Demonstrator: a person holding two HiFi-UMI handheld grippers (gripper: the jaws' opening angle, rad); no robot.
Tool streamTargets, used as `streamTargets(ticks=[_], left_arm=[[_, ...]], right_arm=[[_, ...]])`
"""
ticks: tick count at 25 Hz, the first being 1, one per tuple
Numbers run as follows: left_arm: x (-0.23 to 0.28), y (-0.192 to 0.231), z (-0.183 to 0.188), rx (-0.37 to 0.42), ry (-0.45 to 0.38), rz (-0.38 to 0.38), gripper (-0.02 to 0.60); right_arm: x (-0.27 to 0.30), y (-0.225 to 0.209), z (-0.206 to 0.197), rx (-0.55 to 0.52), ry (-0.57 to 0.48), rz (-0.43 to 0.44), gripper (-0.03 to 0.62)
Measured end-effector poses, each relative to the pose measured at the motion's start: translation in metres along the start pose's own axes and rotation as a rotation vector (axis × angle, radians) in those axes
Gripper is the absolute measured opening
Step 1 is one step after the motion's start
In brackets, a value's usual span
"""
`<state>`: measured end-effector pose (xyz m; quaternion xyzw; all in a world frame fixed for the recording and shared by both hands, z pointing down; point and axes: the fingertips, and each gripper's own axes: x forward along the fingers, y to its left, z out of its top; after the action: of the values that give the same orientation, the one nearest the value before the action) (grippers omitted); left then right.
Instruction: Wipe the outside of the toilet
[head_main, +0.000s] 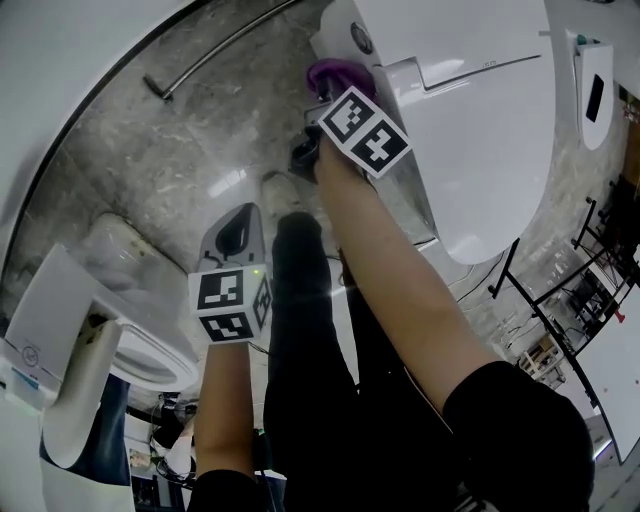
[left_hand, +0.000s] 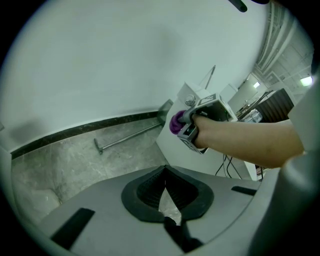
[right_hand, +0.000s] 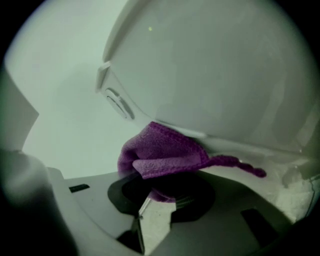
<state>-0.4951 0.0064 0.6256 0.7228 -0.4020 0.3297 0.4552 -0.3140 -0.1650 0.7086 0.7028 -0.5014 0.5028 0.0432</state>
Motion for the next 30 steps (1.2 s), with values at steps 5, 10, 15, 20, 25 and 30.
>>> streamTargets(ticks=[5, 10, 15, 20, 25, 30], left_arm=[[0.003, 0.012, 0.01, 0.001, -0.002, -0.008, 0.009], [0.005, 0.015, 0.018, 0.006, -0.014, -0.006, 0.009], [0.007, 0.017, 0.017, -0.012, -0.035, -0.006, 0.009], [-0.002, 0.008, 0.021, -0.023, -0.064, 0.007, 0.009], [-0.022, -0.02, 0.039, -0.018, -0.121, 0.012, 0.009], [-0.053, -0.085, 0.061, 0.037, -0.186, -0.025, 0.009]], right_arm=[[0.031, 0.035, 0.015, -0.027, -0.009, 0.057, 0.103], [0.039, 0.065, 0.019, -0.122, -0.027, 0.148, 0.104], [0.02, 0.085, -0.002, -0.225, -0.027, 0.27, 0.104], [-0.029, 0.085, -0.002, -0.276, -0.033, 0.345, 0.104], [-0.107, 0.076, 0.034, -0.345, -0.096, 0.4, 0.104], [-0.196, 0.05, 0.089, -0.423, -0.181, 0.417, 0.104]])
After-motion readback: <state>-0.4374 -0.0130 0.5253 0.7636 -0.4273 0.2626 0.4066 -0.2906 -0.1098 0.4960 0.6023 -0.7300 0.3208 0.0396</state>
